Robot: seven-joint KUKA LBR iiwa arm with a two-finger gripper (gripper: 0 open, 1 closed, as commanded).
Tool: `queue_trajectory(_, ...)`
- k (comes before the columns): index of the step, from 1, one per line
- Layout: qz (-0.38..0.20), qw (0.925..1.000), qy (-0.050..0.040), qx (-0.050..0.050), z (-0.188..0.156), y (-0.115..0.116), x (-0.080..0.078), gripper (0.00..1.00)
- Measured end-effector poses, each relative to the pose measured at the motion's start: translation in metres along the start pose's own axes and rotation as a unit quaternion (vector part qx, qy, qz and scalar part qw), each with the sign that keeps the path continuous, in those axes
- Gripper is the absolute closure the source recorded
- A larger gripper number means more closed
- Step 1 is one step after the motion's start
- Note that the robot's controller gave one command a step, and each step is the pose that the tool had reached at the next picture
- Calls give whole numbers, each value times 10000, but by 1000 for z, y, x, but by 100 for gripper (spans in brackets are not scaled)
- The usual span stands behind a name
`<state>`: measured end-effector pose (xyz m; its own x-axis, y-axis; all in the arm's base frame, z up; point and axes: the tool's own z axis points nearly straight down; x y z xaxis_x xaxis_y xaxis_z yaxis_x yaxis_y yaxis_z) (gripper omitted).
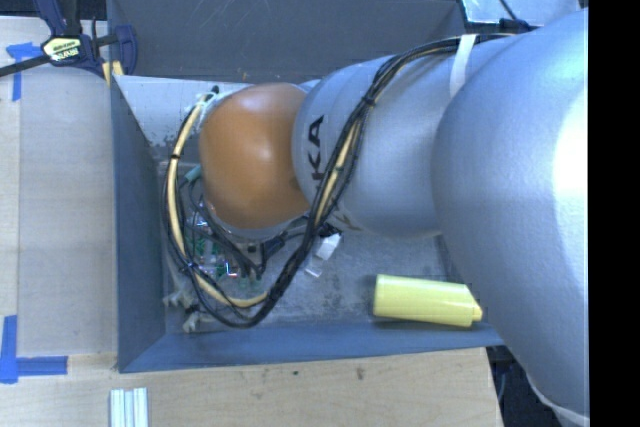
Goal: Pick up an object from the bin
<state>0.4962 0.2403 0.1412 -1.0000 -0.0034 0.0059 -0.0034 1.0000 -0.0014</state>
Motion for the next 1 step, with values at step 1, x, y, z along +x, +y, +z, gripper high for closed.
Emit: queue_trajectory(1,19,10000,-38,-12,-5,-1,-2,0)
